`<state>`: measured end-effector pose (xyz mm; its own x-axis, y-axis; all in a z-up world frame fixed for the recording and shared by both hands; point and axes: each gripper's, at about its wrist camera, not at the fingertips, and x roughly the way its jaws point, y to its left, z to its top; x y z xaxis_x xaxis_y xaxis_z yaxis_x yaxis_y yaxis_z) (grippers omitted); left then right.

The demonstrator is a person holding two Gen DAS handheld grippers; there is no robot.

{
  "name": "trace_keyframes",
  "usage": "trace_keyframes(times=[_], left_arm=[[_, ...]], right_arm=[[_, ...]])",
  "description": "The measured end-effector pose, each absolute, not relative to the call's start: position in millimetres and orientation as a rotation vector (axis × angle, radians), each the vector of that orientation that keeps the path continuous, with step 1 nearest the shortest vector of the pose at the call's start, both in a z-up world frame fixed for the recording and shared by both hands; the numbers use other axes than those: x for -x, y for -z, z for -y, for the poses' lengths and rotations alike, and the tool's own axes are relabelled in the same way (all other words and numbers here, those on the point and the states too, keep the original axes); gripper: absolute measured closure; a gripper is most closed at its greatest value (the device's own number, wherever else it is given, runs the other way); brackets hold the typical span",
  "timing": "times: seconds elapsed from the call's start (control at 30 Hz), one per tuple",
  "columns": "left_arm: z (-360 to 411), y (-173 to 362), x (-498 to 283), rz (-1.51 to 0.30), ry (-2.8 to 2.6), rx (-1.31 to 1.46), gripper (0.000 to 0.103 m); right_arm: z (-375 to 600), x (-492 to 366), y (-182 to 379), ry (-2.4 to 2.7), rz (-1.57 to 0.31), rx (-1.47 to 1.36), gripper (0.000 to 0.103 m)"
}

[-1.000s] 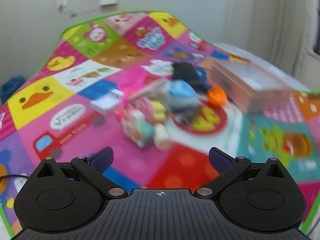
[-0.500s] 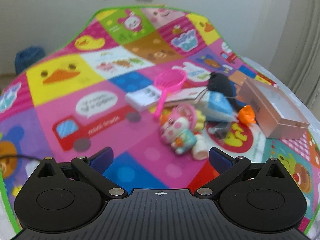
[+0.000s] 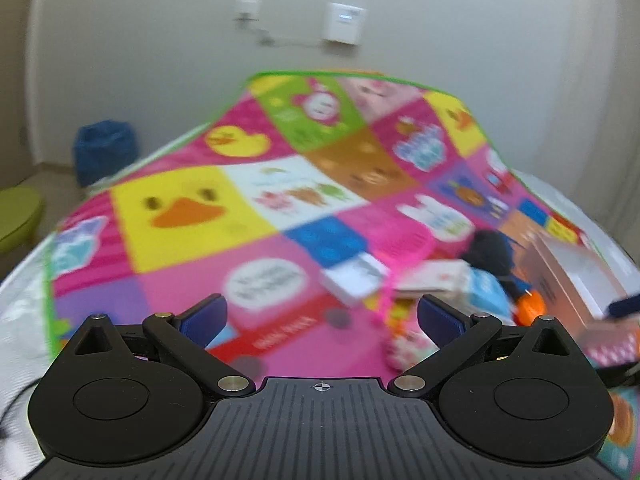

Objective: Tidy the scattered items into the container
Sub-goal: 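Move right tool toward white bottle toy while left tool approaches pink cat figurine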

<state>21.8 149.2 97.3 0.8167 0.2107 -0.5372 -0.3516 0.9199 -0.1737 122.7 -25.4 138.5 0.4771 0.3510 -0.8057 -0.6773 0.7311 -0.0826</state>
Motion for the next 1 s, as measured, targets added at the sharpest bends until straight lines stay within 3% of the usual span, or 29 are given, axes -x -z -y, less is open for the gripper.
trace_keyframes(times=[0.13, 0.47, 0.6, 0.77, 0.9, 1.0], left_arm=[[-170.9, -98.6, -3.6, -0.558, -0.340, 0.338, 0.000], [-167.6, -68.3, -9.2, -0.603, -0.289, 0.435, 0.000], [-161.4, -72.3, -14.9, -0.544, -0.257, 0.413, 0.000], [-150.5, -83.6, -33.7, -0.460, -0.215, 0.378, 0.000], [-150.2, -73.1, -49.4, -0.536, -0.206, 0.480, 0.000], [-152.1, -64.3, -48.8, -0.581, -0.199, 0.466, 0.000]], right_arm=[[0.7, -102.0, -125.2, -0.706, -0.672, 0.443, 0.006], [19.4, -116.1, -108.0, -0.793, -0.825, 0.264, 0.000], [40.5, -125.9, -126.0, -0.777, -0.836, 0.178, 0.000], [56.6, -133.9, -151.4, -0.674, -0.694, 0.111, 0.000], [59.4, -147.6, -132.5, -0.562, -0.732, 0.084, 0.000], [54.0, -126.0, -110.6, -0.479, -0.582, 0.134, 0.000]])
